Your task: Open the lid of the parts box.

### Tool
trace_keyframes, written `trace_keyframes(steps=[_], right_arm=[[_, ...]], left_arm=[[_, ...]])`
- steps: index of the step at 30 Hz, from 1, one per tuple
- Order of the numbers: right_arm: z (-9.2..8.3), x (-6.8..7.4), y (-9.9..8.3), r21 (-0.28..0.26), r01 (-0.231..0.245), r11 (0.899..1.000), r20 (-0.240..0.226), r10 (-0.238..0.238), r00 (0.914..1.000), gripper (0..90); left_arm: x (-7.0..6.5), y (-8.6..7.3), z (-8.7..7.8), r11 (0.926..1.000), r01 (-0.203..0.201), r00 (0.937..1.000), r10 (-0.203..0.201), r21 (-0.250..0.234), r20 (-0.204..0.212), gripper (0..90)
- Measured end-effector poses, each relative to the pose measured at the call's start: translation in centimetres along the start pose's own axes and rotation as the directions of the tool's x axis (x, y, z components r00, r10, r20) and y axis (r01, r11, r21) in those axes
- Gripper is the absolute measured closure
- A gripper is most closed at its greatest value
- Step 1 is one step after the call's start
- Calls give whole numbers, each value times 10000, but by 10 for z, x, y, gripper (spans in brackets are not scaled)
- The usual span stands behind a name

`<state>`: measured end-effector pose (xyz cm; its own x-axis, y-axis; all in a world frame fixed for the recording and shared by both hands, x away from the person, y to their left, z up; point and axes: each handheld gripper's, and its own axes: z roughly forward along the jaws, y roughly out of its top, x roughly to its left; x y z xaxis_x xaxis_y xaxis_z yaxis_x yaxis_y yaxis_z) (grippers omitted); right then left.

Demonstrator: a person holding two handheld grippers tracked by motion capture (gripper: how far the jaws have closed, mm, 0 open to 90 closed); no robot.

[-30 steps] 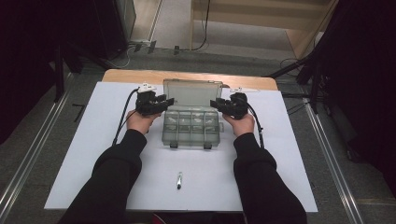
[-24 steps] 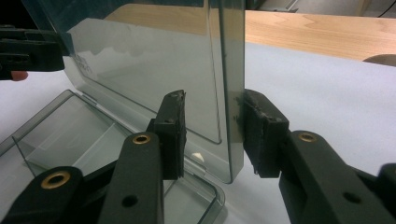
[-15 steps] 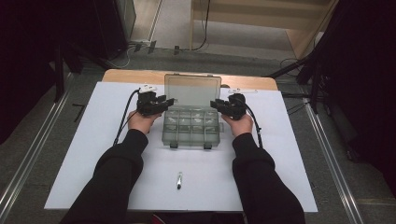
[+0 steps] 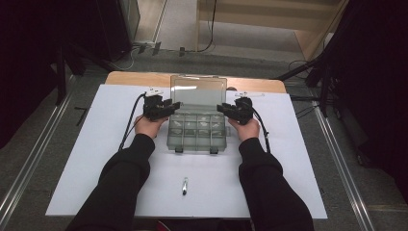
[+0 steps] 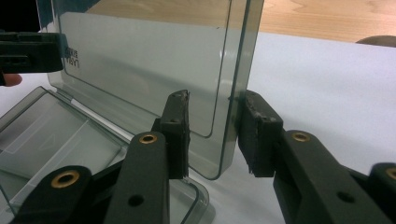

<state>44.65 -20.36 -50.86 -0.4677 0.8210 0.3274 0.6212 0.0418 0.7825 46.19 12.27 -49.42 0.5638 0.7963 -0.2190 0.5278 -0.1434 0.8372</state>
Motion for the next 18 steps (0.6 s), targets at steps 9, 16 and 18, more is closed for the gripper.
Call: trace_keyframes(steps=[9,16,18], right_arm=[[4,-1,-2,166,-170,9997,30,169,9999,632],[7,-2,-5,360,-242,9991,37,241,9997,605],[8,-2,-5,388,-343,9987,1,343,9994,601]], left_arm=[[1,-4,5,9999,-3,9999,5,136,-112,550],[3,-7,8,9994,34,10000,-35,358,34,508],[3,-8,9,9989,-82,10000,82,462,-5,507]])
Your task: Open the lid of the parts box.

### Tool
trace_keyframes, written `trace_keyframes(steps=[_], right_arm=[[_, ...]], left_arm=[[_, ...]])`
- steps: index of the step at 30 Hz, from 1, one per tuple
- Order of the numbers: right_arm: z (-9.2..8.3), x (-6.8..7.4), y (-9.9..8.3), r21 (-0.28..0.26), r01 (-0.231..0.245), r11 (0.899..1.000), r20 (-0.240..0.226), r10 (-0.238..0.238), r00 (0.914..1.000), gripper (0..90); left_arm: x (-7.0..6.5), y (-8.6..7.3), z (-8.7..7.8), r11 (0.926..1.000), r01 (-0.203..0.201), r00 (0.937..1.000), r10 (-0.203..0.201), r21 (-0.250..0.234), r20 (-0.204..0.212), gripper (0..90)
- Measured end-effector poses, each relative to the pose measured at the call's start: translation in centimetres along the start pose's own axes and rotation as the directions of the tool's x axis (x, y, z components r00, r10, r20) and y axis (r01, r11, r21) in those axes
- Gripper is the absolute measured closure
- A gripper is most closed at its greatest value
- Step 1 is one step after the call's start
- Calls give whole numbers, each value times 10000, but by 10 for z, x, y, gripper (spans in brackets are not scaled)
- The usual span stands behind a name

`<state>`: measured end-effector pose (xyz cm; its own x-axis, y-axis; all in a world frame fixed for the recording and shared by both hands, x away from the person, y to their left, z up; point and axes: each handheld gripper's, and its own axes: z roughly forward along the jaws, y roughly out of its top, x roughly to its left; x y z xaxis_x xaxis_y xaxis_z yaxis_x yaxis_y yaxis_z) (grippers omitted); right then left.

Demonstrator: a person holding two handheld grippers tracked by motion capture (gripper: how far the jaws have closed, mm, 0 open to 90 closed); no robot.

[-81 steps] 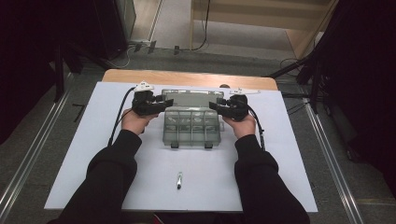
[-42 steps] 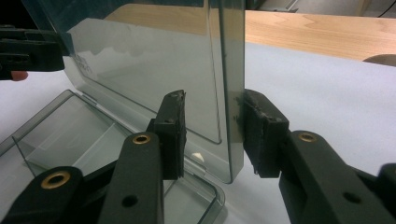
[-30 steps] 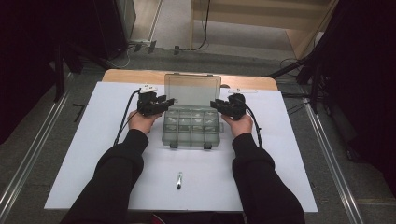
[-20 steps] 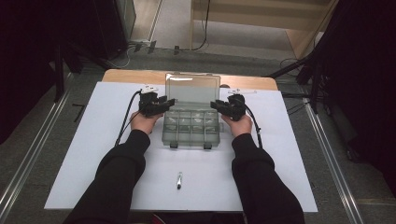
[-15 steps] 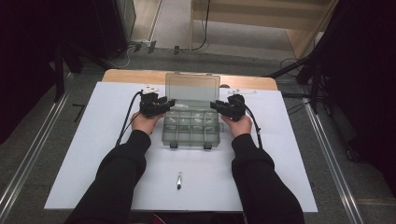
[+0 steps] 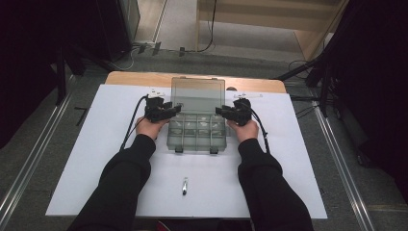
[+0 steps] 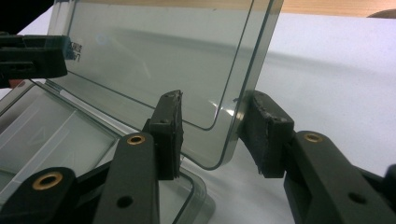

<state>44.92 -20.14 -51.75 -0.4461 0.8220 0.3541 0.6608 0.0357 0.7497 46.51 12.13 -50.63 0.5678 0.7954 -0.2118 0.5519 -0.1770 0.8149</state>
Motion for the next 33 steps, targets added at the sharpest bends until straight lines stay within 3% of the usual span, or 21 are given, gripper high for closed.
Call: trace_keyframes(steps=[4,9,15,23,29,33], right_arm=[[1,-1,-1,76,-109,9999,-31,109,9999,583],[2,-1,-1,90,-260,9996,35,260,9997,567],[3,-2,-1,108,-411,9991,203,409,9990,480],[-3,3,2,89,-33,10000,-89,34,10000,335],[-16,15,8,-75,398,9992,-533,-402,9978,274],[-22,23,11,-20,691,9976,-721,-690,9950,261]], left_arm=[[0,-1,2,9999,-124,9999,124,63,-67,494],[4,-3,3,9994,327,9993,-328,58,191,477],[6,-3,4,9985,541,9984,-543,97,138,410],[5,1,-5,9986,439,9980,-451,281,437,313],[0,10,-23,9984,327,9956,-365,453,858,308],[-1,11,-35,9972,211,9962,-270,714,833,308]])
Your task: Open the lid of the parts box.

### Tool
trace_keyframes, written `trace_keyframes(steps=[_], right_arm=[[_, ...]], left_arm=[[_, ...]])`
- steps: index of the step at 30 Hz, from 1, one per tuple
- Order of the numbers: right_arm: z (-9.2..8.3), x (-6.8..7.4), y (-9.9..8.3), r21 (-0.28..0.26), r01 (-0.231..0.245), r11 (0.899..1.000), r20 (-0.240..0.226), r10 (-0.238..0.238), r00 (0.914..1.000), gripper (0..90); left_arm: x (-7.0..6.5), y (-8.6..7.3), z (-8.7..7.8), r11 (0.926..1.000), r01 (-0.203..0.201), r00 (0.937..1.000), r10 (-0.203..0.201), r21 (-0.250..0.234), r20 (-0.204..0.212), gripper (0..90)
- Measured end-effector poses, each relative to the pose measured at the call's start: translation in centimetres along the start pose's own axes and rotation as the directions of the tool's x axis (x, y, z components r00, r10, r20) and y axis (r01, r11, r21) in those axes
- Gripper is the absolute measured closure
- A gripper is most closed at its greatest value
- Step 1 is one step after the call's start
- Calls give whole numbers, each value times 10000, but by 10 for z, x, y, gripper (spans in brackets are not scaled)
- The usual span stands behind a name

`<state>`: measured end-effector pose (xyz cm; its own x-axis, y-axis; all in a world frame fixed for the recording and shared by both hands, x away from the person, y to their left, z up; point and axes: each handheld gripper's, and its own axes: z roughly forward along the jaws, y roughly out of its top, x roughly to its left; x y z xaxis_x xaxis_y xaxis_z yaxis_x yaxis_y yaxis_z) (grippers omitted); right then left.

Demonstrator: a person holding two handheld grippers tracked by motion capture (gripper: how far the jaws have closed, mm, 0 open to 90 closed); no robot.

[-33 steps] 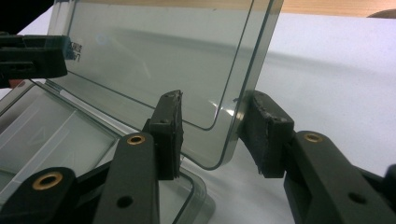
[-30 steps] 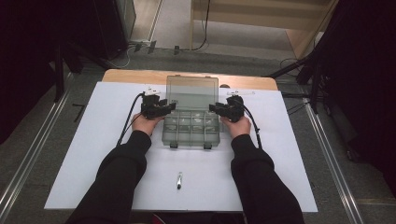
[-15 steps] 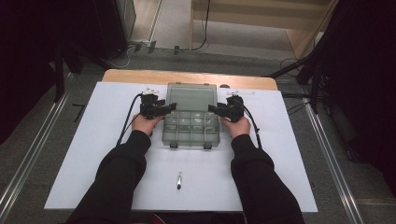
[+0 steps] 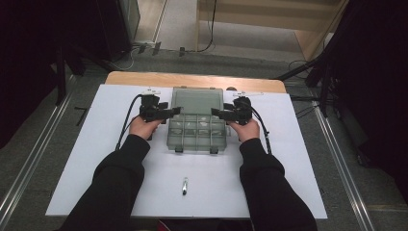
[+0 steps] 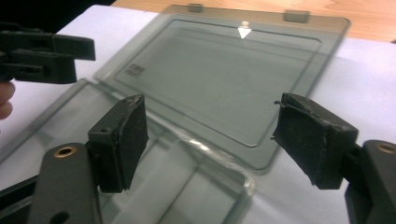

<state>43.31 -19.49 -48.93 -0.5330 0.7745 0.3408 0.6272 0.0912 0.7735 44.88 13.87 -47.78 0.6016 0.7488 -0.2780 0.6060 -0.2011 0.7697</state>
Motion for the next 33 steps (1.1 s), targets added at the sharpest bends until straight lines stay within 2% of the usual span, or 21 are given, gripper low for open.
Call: trace_keyframes(steps=[1,7,9,11,14,19,20,27,33], right_arm=[[-4,5,1,126,97,9999,-74,-96,9999,261],[-9,18,0,181,506,9986,-245,-501,9984,252],[-11,22,-2,240,609,9979,-303,-601,9977,253],[-13,26,-3,261,757,9968,-349,-748,9966,258],[-21,36,-6,372,806,9960,-721,-778,9944,258],[-27,46,-12,473,1058,9933,-870,-1014,9910,258],[-28,49,-16,547,1107,9923,-1019,-1048,9893,258],[-32,59,-27,884,1342,9870,-1314,-1220,9838,263],[-36,65,-38,1153,1650,9795,-1468,-1475,9781,265]], left_arm=[[0,0,-5,9999,-7,9999,5,157,116,308],[-1,-7,-28,9999,110,9989,-109,-24,448,308],[-1,-10,-32,9998,153,9984,-146,-129,544,308],[-2,-12,-33,10000,26,9987,-26,16,515,308],[-3,-18,-38,10000,55,9982,-53,-33,604,308],[-11,-28,-42,9992,-291,9973,273,259,688,308],[-12,-29,-43,9991,-309,9966,287,275,777,308],[-24,-35,-51,9980,-579,9919,545,261,1146,308],[-28,-42,-57,9952,-915,9892,869,349,1178,308]])
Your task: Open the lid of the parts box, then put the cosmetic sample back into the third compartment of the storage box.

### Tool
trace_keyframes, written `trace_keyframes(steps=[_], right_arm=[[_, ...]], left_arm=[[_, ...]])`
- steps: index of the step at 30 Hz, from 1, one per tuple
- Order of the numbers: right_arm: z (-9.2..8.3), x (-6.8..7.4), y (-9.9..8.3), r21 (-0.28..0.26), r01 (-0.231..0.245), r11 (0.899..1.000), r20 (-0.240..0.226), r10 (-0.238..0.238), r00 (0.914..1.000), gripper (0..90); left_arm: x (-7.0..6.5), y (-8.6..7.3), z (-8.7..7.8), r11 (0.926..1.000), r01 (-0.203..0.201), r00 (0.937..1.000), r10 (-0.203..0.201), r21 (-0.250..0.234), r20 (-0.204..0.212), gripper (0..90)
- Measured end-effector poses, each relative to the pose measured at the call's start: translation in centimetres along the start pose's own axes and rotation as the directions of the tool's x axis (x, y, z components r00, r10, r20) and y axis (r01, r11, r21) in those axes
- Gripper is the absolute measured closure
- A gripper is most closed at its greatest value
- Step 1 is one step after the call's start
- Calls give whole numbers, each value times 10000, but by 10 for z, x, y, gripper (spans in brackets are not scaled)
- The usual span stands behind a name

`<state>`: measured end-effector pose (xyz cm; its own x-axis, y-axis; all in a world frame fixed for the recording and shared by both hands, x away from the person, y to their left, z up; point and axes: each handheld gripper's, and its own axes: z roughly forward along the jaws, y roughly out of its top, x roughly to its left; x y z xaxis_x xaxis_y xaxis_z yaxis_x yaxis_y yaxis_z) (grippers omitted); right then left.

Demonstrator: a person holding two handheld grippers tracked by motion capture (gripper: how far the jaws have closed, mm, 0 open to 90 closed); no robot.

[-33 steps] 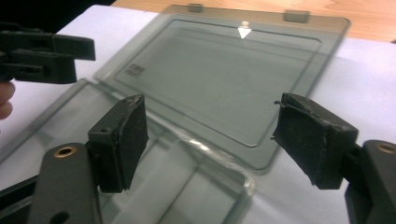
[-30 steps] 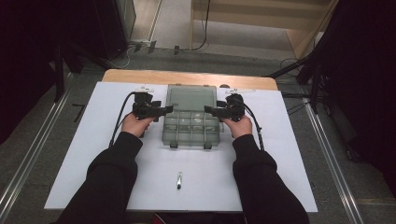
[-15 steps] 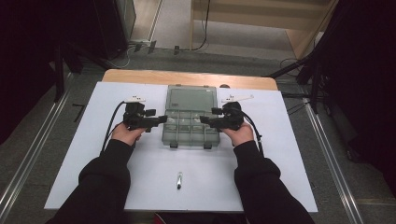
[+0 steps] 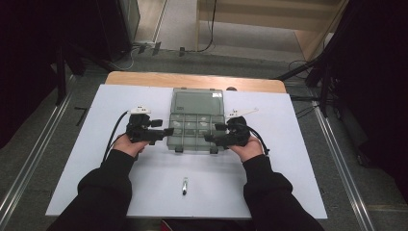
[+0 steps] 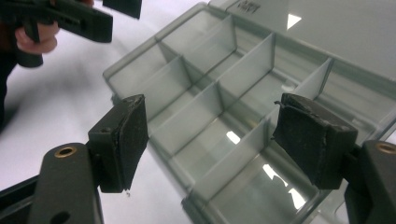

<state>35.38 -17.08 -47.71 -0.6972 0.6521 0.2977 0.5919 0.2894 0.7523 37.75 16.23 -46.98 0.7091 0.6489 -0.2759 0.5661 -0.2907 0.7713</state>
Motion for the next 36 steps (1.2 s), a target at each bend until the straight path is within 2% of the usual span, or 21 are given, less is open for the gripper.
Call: trace_keyframes(steps=[5,11,13,18,24,36], right_arm=[[-5,6,-7,45,41,10000,-83,-41,10000,266],[-11,12,-15,-8,-68,10000,-257,68,9996,263],[-13,15,-18,58,-54,10000,-273,56,9996,263],[-16,21,-28,268,-62,9996,-416,73,9991,262],[-20,25,-35,209,-96,9997,-664,110,9977,261],[-32,37,-52,418,-30,9991,-893,67,9960,246]], left_arm=[[-4,-4,-2,9997,-232,9997,231,110,92,308],[-6,-7,-8,9997,-226,9993,227,-18,303,308],[-7,-9,-10,9996,-284,9990,282,70,352,308],[-11,-17,-15,9990,-426,9981,418,161,459,308],[-16,-26,-23,9988,-471,9967,461,141,664,308],[-26,-49,-36,9957,-886,9913,855,270,1002,308]])
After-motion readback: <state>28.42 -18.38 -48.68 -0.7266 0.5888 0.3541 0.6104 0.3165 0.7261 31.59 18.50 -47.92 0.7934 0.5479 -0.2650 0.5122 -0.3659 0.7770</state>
